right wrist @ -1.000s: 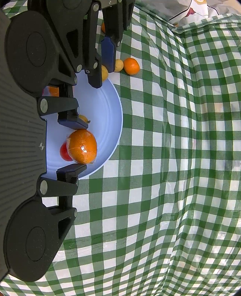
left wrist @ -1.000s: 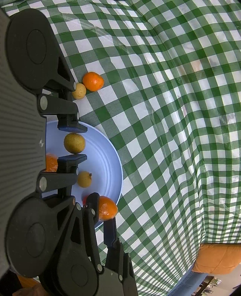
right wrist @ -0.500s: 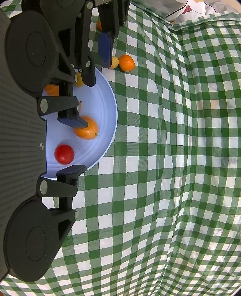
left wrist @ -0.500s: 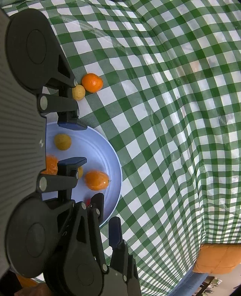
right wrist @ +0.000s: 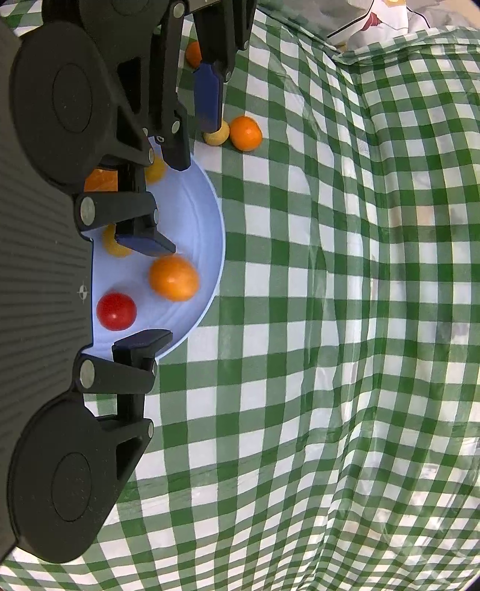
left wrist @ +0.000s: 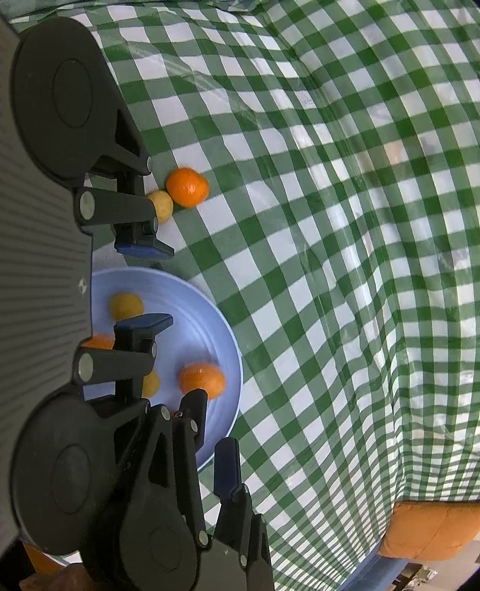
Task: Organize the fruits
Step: 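Grasp a loose mandarin with the left tool while the right tool grasps a yellow fruit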
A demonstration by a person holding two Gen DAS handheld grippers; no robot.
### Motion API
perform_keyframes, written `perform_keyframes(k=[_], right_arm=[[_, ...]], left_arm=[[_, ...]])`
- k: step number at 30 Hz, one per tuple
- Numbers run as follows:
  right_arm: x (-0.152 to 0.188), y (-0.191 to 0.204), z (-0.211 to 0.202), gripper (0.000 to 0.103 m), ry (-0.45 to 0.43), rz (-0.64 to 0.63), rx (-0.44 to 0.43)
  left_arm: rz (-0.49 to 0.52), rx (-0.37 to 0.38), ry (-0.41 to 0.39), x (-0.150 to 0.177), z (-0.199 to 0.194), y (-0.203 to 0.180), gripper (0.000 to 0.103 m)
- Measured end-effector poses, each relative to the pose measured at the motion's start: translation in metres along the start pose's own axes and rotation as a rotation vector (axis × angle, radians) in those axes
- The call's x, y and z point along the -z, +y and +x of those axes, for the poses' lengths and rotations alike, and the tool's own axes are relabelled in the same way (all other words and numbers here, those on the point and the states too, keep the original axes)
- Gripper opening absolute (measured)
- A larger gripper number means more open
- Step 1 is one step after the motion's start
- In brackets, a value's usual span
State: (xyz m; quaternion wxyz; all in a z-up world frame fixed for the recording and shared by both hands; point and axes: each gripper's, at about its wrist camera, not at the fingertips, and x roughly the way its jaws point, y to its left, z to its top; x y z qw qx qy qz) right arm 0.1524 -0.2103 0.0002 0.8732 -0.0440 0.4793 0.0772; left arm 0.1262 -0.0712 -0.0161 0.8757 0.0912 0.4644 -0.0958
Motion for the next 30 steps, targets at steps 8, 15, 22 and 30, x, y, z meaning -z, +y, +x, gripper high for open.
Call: perform_keyframes(k=[8, 15, 22, 30], right_arm=[[-0.013, 0.021, 0.007, 0.046, -0.007, -0.014, -0.025], [-0.025, 0.046, 0.013, 0.046, -0.018, -0.027, -0.061], [-0.034, 0.073, 0.019, 0.046, -0.019, -0.052, -0.117], [-0.039, 0.099, 0.031, 0.046, -0.017, -0.049, -0.158]], left_arm=[[-0.037, -0.03, 0.005, 0.006, -0.005, 0.028, 0.035], [-0.084, -0.061, 0.01, 0.014, -0.009, 0.06, 0.035], [-0.164, -0.095, 0.013, 0.022, -0.017, 0.102, 0.04], [-0.219, -0.112, 0.028, 0.039, -0.02, 0.135, 0.051]])
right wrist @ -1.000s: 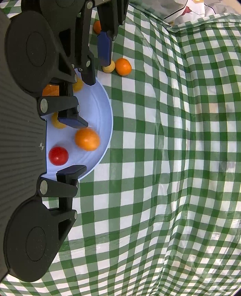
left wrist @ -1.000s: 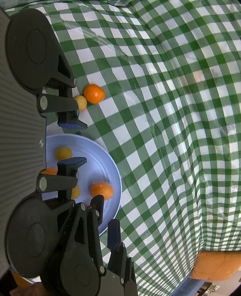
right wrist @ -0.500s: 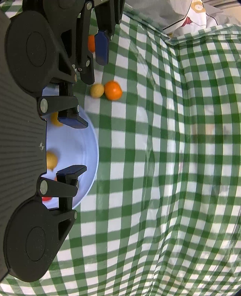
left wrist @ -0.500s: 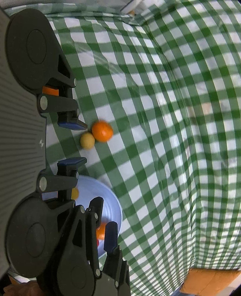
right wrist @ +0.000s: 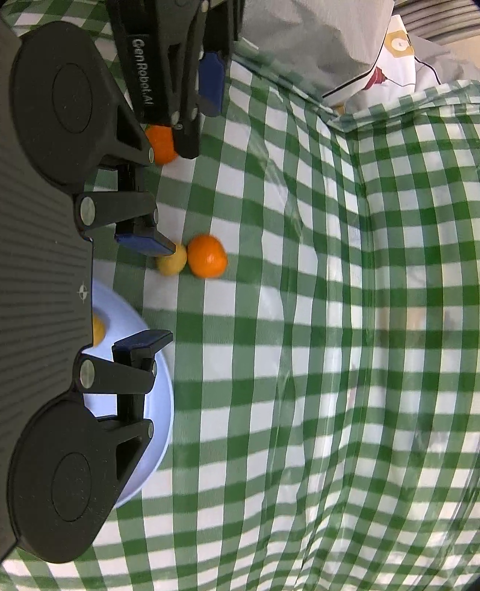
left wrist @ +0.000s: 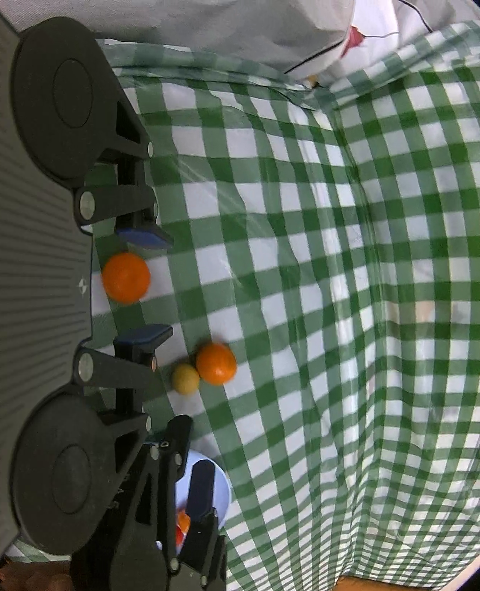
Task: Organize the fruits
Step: 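Grasp a loose mandarin with the left tool while the right tool grasps a yellow fruit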
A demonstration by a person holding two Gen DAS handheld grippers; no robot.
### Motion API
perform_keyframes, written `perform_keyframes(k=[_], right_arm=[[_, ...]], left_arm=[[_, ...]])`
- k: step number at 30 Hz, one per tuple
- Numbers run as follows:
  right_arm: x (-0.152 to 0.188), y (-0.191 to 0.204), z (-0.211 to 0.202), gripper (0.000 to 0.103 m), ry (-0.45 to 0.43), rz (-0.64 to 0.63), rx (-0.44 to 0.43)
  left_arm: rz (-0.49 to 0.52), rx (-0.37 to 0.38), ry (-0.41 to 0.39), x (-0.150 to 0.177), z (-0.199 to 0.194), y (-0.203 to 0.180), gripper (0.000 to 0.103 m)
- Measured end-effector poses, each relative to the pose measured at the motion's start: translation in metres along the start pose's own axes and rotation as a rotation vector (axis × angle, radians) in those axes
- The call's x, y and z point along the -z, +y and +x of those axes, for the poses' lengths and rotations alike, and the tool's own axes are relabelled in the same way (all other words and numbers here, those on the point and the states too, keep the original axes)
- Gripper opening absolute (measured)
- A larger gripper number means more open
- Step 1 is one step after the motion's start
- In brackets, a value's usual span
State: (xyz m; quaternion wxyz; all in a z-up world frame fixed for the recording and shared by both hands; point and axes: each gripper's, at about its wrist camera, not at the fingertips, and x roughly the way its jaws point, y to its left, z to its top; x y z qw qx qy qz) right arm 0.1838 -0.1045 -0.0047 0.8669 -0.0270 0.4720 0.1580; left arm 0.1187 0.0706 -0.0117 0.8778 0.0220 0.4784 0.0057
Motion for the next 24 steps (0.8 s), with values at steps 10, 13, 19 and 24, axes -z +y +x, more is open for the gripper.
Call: perform_keyframes(k=[10, 13, 19, 24], right_arm=[[0.0, 0.02, 0.026, 0.049, 0.03, -0.023, -0.006], [-0.001, 0.02, 0.038, 0.05, 0.044, -0.012, 0.003], [-0.002, 0.024, 0.061, 0.051, 0.089, -0.03, 0.011], [0.0, 0.026, 0.07, 0.05, 0.105, -0.036, 0.032]], left_arm=[[-0.011, 0.002, 0.075, 0.018, 0.029, 0.015, 0.058], [-0.023, 0.02, 0.085, 0.017, 0.035, 0.019, 0.06], [-0.006, 0.021, 0.104, 0.018, 0.043, 0.018, 0.06], [-0.005, 0.036, 0.115, 0.017, 0.048, 0.018, 0.053]])
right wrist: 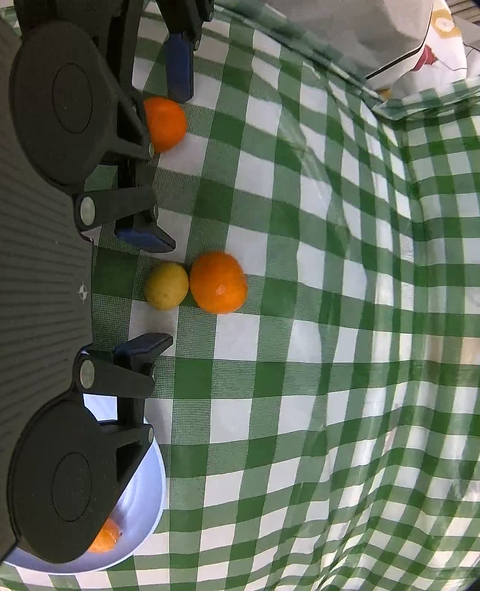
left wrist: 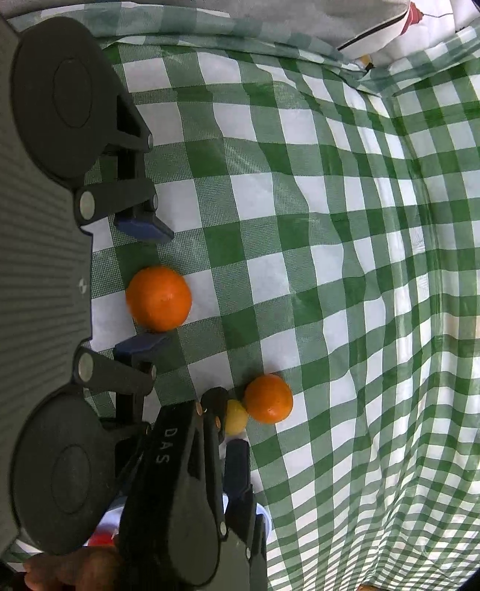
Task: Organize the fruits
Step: 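Grasp a loose mandarin with the left tool while the right tool grasps a yellow fruit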
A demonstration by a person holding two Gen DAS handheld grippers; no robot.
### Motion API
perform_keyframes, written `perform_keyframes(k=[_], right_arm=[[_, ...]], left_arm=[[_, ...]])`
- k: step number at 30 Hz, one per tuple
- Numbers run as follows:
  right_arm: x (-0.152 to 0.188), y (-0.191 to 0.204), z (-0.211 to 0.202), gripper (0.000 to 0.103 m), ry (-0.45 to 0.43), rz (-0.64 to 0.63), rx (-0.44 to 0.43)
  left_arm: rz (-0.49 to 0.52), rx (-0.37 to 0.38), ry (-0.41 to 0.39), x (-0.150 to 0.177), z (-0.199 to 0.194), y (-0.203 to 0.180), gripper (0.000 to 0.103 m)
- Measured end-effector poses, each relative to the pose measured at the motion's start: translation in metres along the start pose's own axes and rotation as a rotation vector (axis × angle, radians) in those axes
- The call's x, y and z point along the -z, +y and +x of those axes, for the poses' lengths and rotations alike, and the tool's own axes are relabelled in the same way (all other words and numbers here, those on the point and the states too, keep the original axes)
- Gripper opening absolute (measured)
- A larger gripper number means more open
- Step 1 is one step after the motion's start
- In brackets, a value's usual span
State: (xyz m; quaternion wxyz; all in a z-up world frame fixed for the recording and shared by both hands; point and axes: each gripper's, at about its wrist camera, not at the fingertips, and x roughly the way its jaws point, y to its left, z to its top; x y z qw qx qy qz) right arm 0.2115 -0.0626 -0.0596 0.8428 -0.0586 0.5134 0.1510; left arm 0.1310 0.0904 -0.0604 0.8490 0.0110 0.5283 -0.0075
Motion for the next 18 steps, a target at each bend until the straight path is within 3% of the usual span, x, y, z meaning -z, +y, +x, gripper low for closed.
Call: perform_keyframes(k=[2, 3, 14, 18], right_arm=[[0.001, 0.002, -0.001, 0.031, -0.005, -0.012, -0.007], [0.001, 0.003, -0.001, 0.029, -0.004, -0.012, -0.01], [0.004, 0.0, -0.01, 0.029, -0.017, -0.002, -0.031], [0.008, -0.001, -0.005, 0.029, 0.014, -0.011, -0.03]], left_arm=[[-0.001, 0.01, 0.001, -0.001, 0.0, 0.0, 0.048], [-0.001, 0.014, 0.002, -0.001, -0.001, 0.0, 0.043], [-0.011, -0.005, -0.02, -0.002, -0.01, 0.001, 0.041], [-0.007, -0.021, 0.009, 0.0, -0.004, 0.002, 0.041]])
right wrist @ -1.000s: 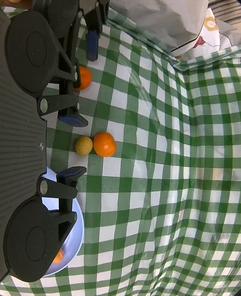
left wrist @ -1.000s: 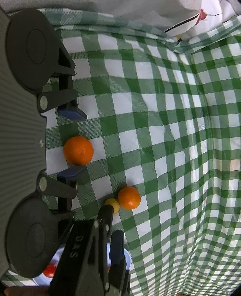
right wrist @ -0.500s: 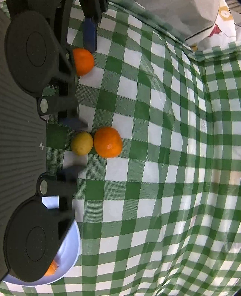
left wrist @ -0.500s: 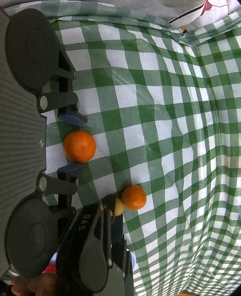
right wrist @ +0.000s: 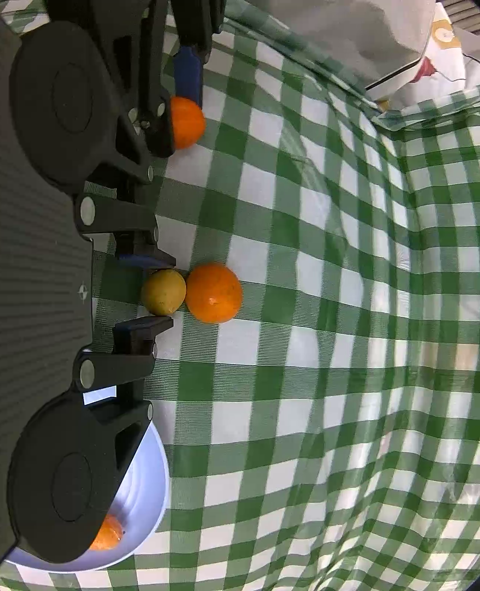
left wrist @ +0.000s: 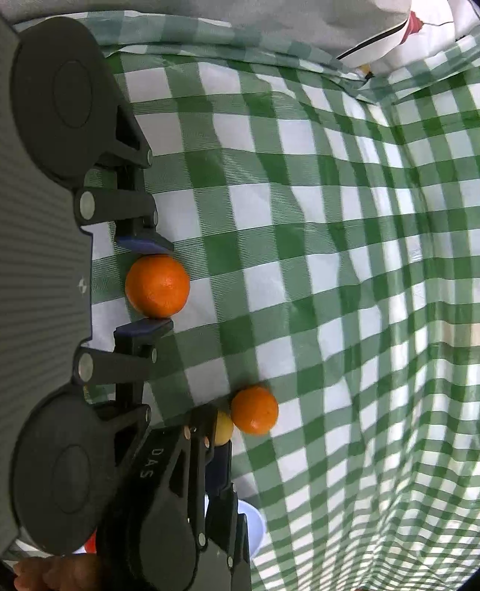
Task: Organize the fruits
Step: 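Grasp a loose mandarin with the left tool while the right tool grasps a yellow fruit, then carry the mandarin over the plate while the right tool carries the yellow fruit there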
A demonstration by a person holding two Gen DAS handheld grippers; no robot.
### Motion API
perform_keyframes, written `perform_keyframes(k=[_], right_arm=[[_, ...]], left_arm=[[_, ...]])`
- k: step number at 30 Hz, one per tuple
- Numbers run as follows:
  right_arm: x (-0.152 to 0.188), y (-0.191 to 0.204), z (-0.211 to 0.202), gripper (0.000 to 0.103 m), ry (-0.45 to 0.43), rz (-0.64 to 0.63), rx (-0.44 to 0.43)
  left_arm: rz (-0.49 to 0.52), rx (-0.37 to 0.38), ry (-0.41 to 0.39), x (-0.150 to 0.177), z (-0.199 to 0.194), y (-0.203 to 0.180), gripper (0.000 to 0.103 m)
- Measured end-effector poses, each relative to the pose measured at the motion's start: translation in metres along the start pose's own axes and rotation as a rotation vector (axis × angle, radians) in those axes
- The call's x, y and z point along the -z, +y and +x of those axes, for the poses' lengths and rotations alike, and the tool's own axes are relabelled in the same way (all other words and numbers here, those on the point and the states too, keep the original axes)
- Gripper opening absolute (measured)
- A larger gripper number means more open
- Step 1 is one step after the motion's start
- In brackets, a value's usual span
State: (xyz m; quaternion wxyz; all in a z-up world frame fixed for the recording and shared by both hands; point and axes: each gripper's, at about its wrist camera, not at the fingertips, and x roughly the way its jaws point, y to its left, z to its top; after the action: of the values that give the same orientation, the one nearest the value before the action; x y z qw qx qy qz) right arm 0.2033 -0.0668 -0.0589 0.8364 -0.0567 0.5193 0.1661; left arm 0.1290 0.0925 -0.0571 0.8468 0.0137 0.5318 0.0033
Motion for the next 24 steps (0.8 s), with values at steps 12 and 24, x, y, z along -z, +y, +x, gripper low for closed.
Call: perform_keyframes(k=[12, 24], right_arm=[[-0.001, 0.0, -0.005, 0.029, -0.018, 0.006, 0.004], [0.004, -0.007, -0.06, 0.029, -0.157, 0.014, -0.002]], left_arm=[[0.01, -0.01, -0.012, -0.004, -0.003, -0.003, 0.04], [-0.029, -0.091, -0.127, 0.001, -0.038, -0.01, 0.04]])
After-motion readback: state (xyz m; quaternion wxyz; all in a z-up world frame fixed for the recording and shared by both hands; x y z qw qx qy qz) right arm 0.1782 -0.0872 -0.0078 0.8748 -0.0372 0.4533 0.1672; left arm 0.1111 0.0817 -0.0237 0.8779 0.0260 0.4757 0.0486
